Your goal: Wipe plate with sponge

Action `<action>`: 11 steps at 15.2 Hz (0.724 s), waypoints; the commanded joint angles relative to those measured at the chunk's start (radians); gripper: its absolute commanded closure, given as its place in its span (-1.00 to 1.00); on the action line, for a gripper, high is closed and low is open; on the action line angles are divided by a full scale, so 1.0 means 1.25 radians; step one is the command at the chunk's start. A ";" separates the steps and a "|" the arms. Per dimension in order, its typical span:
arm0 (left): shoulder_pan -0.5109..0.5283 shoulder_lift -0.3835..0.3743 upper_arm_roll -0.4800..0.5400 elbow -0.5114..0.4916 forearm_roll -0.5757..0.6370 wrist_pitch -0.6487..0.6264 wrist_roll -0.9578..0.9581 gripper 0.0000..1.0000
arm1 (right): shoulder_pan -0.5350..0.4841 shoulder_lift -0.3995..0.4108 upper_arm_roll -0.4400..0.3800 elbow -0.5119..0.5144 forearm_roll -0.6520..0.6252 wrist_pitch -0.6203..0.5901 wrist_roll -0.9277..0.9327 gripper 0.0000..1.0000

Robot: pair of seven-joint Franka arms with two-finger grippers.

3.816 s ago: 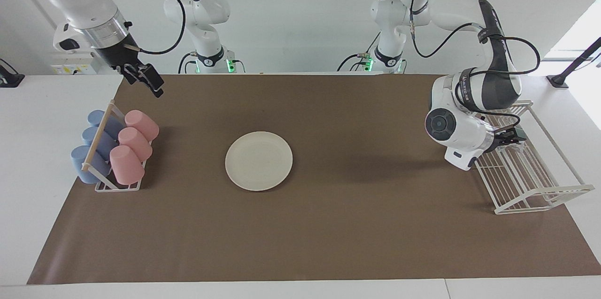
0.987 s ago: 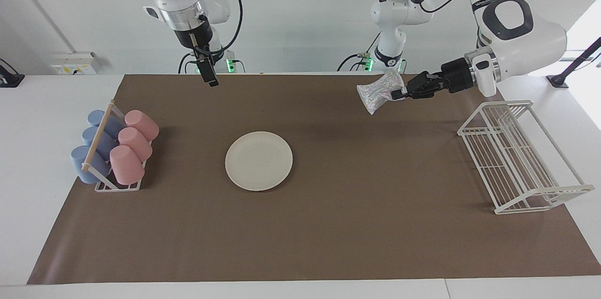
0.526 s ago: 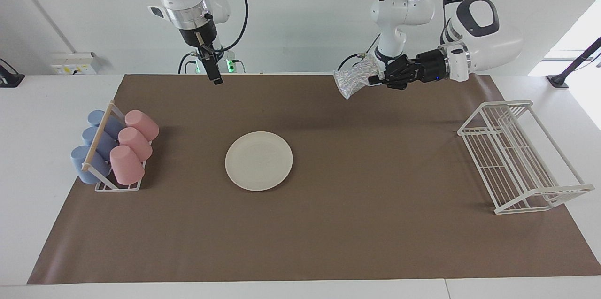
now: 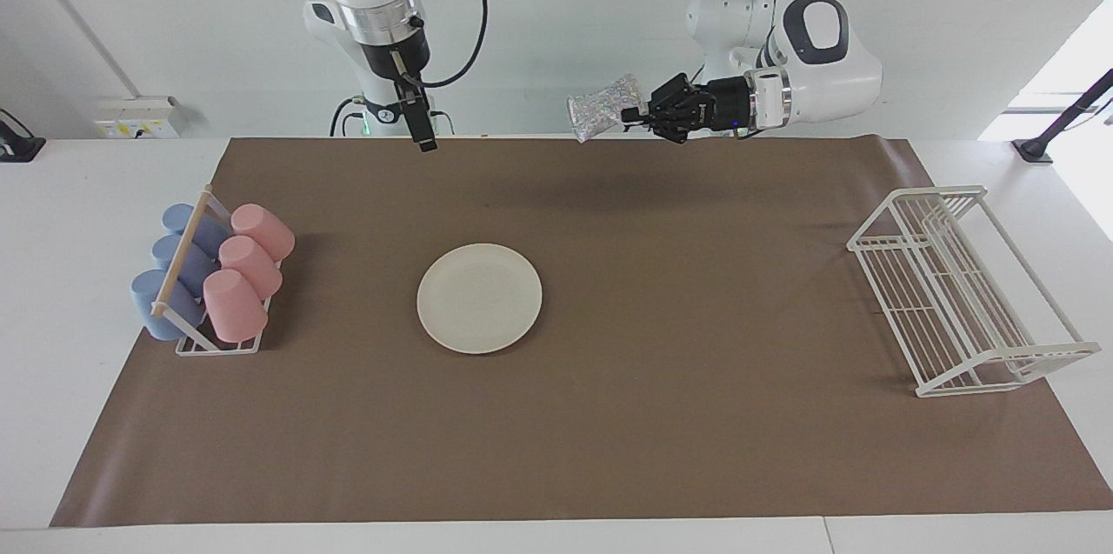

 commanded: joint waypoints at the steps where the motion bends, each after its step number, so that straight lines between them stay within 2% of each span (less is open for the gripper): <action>1: -0.029 -0.022 0.010 -0.036 -0.030 0.017 0.035 1.00 | -0.008 -0.018 0.055 -0.017 0.008 0.055 0.107 -1.00; 6: -0.022 -0.023 0.014 -0.039 -0.030 0.001 0.035 1.00 | -0.009 -0.046 0.141 -0.055 0.021 0.072 0.248 -1.00; 8: -0.020 -0.023 0.014 -0.039 -0.030 -0.003 0.035 1.00 | -0.009 -0.072 0.149 -0.090 0.114 0.106 0.261 -1.00; 11: -0.018 -0.024 0.015 -0.039 -0.030 -0.011 0.035 1.00 | -0.008 -0.121 0.174 -0.166 0.153 0.181 0.261 -1.00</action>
